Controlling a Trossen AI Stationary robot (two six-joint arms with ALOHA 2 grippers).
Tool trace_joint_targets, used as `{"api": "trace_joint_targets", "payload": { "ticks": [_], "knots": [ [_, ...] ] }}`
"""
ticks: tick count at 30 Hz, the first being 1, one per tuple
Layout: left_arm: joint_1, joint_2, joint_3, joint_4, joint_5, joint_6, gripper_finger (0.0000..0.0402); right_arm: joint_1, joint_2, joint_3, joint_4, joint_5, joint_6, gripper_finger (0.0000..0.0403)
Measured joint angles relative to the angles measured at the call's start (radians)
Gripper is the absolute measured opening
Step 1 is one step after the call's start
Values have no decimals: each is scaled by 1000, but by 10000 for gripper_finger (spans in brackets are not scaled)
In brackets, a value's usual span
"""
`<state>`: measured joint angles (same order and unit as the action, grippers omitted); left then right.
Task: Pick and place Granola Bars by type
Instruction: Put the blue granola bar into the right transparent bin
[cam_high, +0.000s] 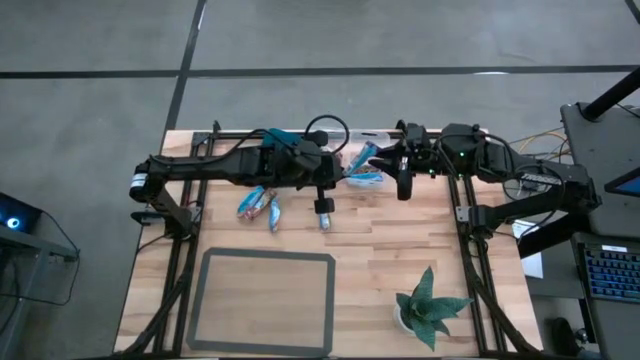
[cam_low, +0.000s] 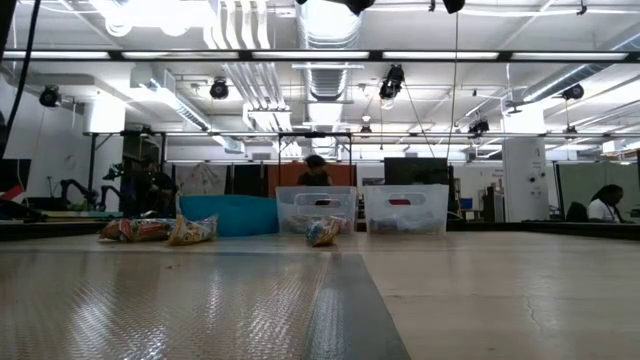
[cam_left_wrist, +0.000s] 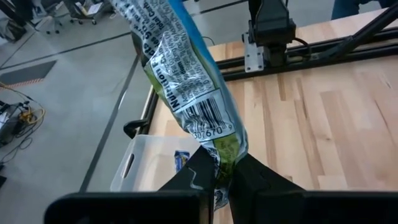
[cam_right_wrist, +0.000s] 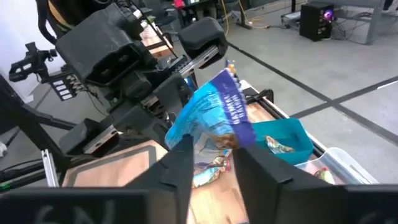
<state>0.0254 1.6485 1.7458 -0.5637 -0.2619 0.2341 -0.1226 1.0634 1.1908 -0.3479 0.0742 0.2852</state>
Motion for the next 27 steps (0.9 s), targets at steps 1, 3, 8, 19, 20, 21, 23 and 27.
{"api": "trace_joint_targets", "payload": {
  "ticks": [1,3,8,19,20,21,23,27],
  "knots": [
    [0,0,0,2,1,0,4,0,0,0,3,0,0,120],
    [0,0,0,5,2,-1,4,0,0,0,13,0,0,148],
    [0,0,0,-4,11,-2,4,0,4,0,29,3,2,199],
    [-3,0,0,-5,47,-2,4,0,3,-7,31,30,3,180],
    [-3,0,0,-5,54,-5,4,0,3,-8,31,30,2,170],
    [-4,0,0,-5,59,-9,4,0,3,-8,31,30,2,159],
    [-6,0,0,-5,60,-17,4,0,3,-9,31,30,0,134],
    [-6,0,0,1,61,-24,4,0,3,-9,31,30,-13,78]
  ]
}}
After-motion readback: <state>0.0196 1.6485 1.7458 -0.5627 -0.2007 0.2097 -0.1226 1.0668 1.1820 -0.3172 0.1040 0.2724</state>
